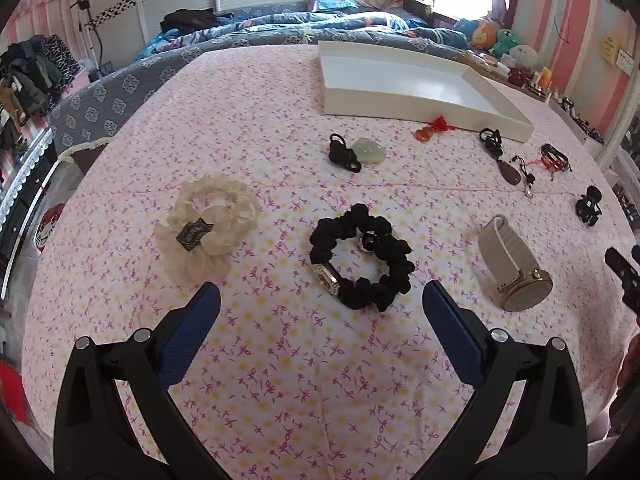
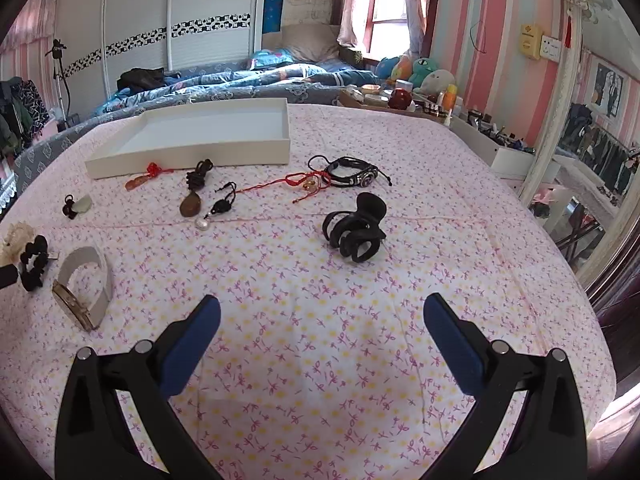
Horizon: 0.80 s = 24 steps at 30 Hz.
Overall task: Organize jewelry
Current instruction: 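Grasp the black watch scrunchie with the left gripper while the right grasps the black claw clip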
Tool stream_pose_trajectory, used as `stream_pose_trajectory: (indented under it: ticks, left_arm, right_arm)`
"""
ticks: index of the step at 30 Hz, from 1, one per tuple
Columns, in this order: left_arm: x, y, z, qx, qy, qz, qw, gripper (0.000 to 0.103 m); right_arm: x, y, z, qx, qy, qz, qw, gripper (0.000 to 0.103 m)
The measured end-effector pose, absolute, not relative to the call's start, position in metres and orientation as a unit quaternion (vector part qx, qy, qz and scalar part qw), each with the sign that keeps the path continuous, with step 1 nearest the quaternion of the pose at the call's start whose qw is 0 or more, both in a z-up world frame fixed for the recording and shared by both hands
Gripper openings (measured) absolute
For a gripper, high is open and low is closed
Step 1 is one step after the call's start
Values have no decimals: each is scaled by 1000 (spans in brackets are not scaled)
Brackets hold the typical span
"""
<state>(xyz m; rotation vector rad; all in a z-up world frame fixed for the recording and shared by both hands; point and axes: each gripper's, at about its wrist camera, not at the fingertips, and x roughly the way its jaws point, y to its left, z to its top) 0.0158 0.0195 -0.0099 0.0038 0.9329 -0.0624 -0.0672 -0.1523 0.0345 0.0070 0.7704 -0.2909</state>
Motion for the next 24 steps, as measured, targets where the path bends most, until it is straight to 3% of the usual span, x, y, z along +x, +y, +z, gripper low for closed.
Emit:
stream_pose_trajectory:
  ticks: [12,17,24]
  left_arm:
    - [27,21,-13,5,455,-26,890,99]
    - [35,19,-14,-2,463,-41,885,77]
    - [45,16,-15,1,469,-47,882,76]
  right_arm:
    - [-56,-156,31,8,387,-140,911,101]
    - [-49,-159,33,8,390,-142,910,101]
    - [-34,-171,34,16,395,-155,905,101]
